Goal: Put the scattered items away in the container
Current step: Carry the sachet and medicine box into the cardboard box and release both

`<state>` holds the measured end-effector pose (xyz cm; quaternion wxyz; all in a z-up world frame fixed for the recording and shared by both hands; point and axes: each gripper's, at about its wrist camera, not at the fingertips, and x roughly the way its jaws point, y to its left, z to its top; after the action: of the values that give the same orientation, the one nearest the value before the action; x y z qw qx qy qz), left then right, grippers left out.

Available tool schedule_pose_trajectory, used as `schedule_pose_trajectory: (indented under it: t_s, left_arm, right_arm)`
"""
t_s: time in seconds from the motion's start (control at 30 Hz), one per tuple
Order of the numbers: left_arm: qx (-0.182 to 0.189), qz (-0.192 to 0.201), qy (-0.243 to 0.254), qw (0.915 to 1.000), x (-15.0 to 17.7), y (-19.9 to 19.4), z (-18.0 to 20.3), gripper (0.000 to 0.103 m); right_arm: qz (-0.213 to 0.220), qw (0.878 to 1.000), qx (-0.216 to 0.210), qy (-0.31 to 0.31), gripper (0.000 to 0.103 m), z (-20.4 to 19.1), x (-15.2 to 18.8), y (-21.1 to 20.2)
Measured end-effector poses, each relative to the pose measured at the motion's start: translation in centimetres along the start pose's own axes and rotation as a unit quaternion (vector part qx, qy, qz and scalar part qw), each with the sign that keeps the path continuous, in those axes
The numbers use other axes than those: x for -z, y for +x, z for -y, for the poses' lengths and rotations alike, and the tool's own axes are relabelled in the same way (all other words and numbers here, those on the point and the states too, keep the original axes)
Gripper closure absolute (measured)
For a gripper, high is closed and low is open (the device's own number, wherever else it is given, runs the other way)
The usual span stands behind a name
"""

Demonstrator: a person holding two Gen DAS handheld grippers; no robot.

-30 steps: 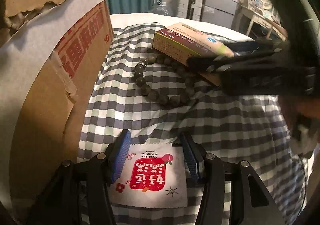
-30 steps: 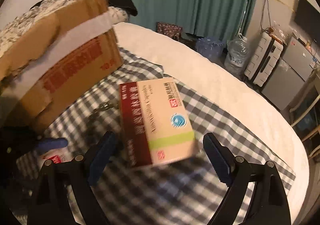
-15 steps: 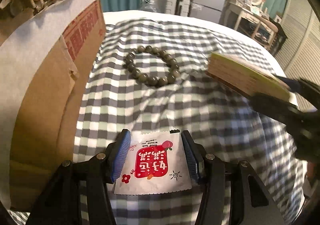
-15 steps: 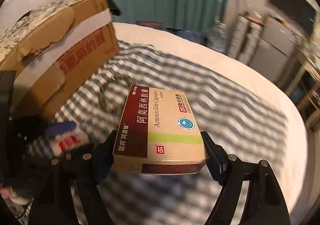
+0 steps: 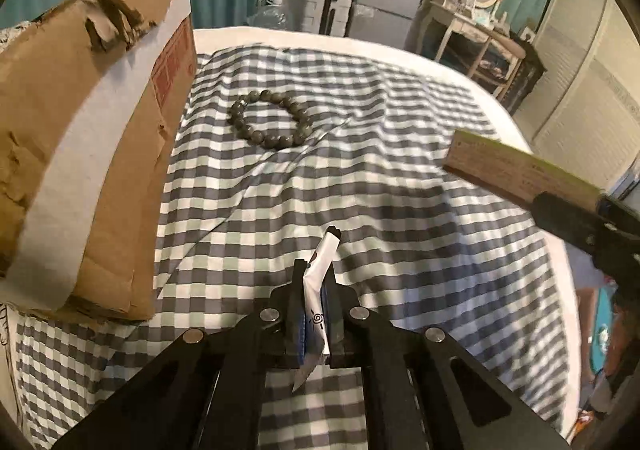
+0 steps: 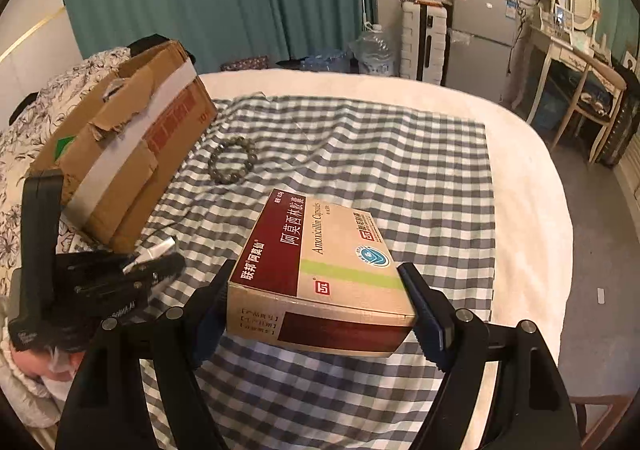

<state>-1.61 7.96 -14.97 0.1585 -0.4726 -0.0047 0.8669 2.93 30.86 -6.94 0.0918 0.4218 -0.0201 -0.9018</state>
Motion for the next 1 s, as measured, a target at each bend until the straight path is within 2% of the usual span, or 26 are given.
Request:
schedule_pose_trajectory:
  t_s: [0.3, 0.4, 0.47, 0.57, 0.7, 0.8, 0.87, 0.93, 1.0]
  left_arm:
    - [0.017, 0.020, -0.008, 0.9996, -1.2, -1.2, 0.5, 0.098]
    - [0.026, 0.043, 0.003, 0.9988, -2.2, -2.8, 1.4, 0.098]
    - [0.030, 0.072, 0.018, 0.9968, -3.2, -4.7, 1.9, 0.098]
    - [0.035, 0.101, 0.021, 0.9940, -5.5, -7.7, 1.6, 0.098]
    - [0.032, 0.117, -0.028, 0.9922, -9.1, -11.9, -2.0, 0.098]
    - [0.002, 0.124, -0.051, 0.9909, -10.7, -13.9, -5.1, 0.098]
    - [-0.007, 0.136, -0.069, 0.9883, -11.2, -15.0, -7.7, 0.098]
    - [-0.025, 0.138, -0.086, 0.9864, -11.2, -15.5, -10.8, 0.098]
    - [-0.027, 0.131, -0.102, 0.9857, -11.0, -15.5, -13.1, 0.098]
  right_arm:
    - [0.015, 1.000, -0.009, 0.016, 0.025, -0.5, 0.0, -1.1]
    - [0.028, 0.999, -0.009, 0.012, 0.025, -0.9, -0.4, -2.0]
    - [0.048, 0.999, -0.013, 0.011, 0.025, -1.3, -0.8, -3.2]
    - [0.065, 0.998, -0.019, 0.005, 0.025, -1.8, -1.8, -4.5]
    - [0.103, 0.994, -0.034, 0.001, 0.025, -2.8, -4.4, -7.0]
    - [0.122, 0.991, -0.054, -0.009, 0.025, -4.8, -6.9, -8.3]
    - [0.128, 0.989, -0.065, -0.024, 0.025, -6.5, -8.2, -8.4]
    - [0.133, 0.987, -0.076, -0.040, 0.024, -8.9, -9.6, -8.1]
    - [0.135, 0.985, -0.097, -0.046, 0.024, -11.2, -10.6, -7.5]
